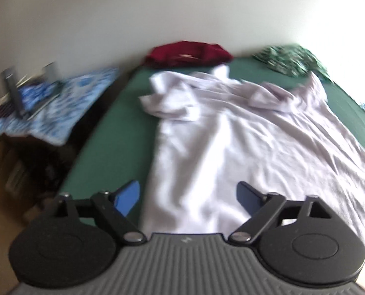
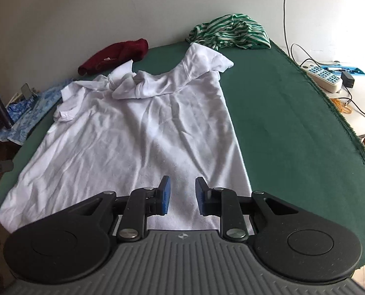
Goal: Fold clothes
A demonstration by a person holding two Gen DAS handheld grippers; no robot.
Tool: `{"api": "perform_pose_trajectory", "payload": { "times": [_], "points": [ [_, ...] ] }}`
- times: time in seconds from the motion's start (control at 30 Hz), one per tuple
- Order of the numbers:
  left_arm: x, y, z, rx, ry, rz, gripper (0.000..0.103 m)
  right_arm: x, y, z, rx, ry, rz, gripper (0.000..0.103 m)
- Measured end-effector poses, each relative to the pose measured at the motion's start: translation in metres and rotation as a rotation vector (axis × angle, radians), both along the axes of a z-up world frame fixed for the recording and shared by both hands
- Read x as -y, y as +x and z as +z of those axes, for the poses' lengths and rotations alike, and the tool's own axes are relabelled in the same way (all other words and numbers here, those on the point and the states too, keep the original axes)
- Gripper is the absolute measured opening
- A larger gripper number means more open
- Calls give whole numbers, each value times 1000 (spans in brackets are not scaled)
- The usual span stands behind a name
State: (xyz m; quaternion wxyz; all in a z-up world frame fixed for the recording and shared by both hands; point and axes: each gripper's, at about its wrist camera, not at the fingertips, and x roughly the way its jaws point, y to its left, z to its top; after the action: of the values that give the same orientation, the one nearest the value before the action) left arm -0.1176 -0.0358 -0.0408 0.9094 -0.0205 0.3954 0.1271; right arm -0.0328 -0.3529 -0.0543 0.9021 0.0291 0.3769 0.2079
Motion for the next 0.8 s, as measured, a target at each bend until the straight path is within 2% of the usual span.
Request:
{"api": "perform_pose_trajectory", "payload": {
  "times": [0.03, 0.1, 0.17, 0.2, 0.23, 0.27, 0.3, 0.33, 0.37, 0.4, 0.43, 0.47, 0.53, 0.57, 0.63, 0.67, 0.7, 0.8],
  "points": [
    [5, 7, 1, 21, 11, -11, 72, -5, 3, -3, -8, -5, -7, 26],
    [-1, 15, -13, -7, -10, -24, 51, -14, 7, -9, -31, -25, -21, 26],
    [-10, 15, -23, -8, -24, -37, 52, -21, 8, -12, -42, -54, -42, 28],
    [-14, 13, -24, -7, -26, -55, 55, -24, 9, -13, -46, -70, -54, 29],
    [-18, 11, -26, -4, -27, -76, 59, -27, 8, -14, -49, -88, -70, 36],
    [-24, 9, -28, -7, -16, -81, 75, -28, 8, -15, -52, -101, -95, 41],
    [-30, 7, -30, -10, -3, -84, 93, -28, 6, -17, -56, -107, -122, 43],
    [-38, 7, -32, -11, -22, -90, 100, -28, 4, -18, -58, -105, -148, 44],
    [-46, 8, -34, -12, -47, -97, 102, -28, 2, -18, -54, -99, -167, 47],
    [-55, 9, -36, -13, -73, -104, 102, -30, -1, -19, -49, -102, -181, 49],
    [-56, 11, -37, -16, -70, -126, 102, -34, -3, -20, -44, -107, -186, 55],
    [-56, 12, -37, -20, -63, -151, 102, -38, -5, -21, -41, -109, -184, 69],
    [-57, 18, -37, -32, -68, -200, 102, -46, -9, -24, -40, -99, -188, 86],
    [-57, 21, -37, -36, -70, -224, 101, -50, -11, -25, -36, -96, -198, 90],
    [-59, 24, -32, -35, -61, -263, 90, -57, -13, -28, -20, -110, -229, 92],
    [-63, 26, -27, -35, -53, -267, 78, -60, -12, -28, -19, -129, -237, 92],
    [-66, 27, -21, -36, -44, -270, 74, -63, -10, -28, -26, -147, -237, 92],
    [-79, 32, 8, 50, -19, -252, 77, -60, 2, -23, -79, -144, -254, 89]
  ]
}}
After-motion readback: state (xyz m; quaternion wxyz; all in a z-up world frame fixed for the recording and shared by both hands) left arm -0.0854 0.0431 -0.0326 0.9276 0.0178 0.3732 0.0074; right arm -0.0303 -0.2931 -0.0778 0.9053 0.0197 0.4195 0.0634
